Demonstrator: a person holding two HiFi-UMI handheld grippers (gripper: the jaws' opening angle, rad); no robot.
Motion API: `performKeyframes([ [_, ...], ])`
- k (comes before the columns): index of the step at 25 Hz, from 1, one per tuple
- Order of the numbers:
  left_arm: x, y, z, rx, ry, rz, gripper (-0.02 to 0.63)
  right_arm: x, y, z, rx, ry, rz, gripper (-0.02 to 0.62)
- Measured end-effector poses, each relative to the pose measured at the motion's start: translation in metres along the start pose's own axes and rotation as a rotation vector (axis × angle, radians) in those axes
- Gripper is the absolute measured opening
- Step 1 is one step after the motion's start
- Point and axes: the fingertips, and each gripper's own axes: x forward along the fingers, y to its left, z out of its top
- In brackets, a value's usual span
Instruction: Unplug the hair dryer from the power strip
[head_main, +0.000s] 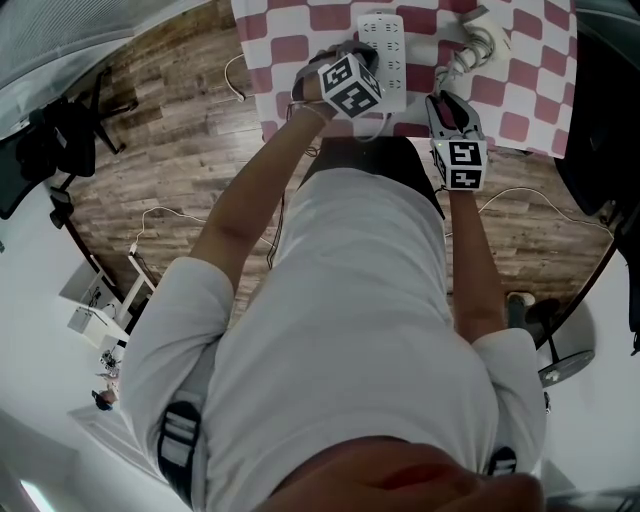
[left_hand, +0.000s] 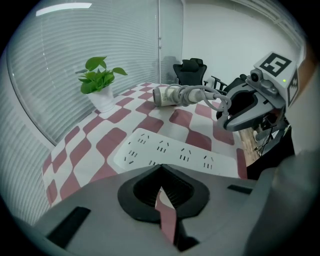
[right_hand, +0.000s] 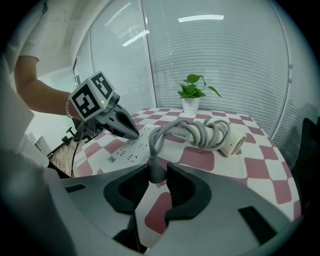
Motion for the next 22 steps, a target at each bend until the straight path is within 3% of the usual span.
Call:
performKeyframes([
  [6,0.0,0.0,0.0,-0.004,0.005,0.0,0.032,-0.017,-0.012,-0.02,0.006,0.021,-0.031,0.127],
  [22,0.0,0.001,0.0,-0.016,0.001,0.003,0.032,0.006,-0.004,-0.04,-0.009,0.064,0.0,0.127],
])
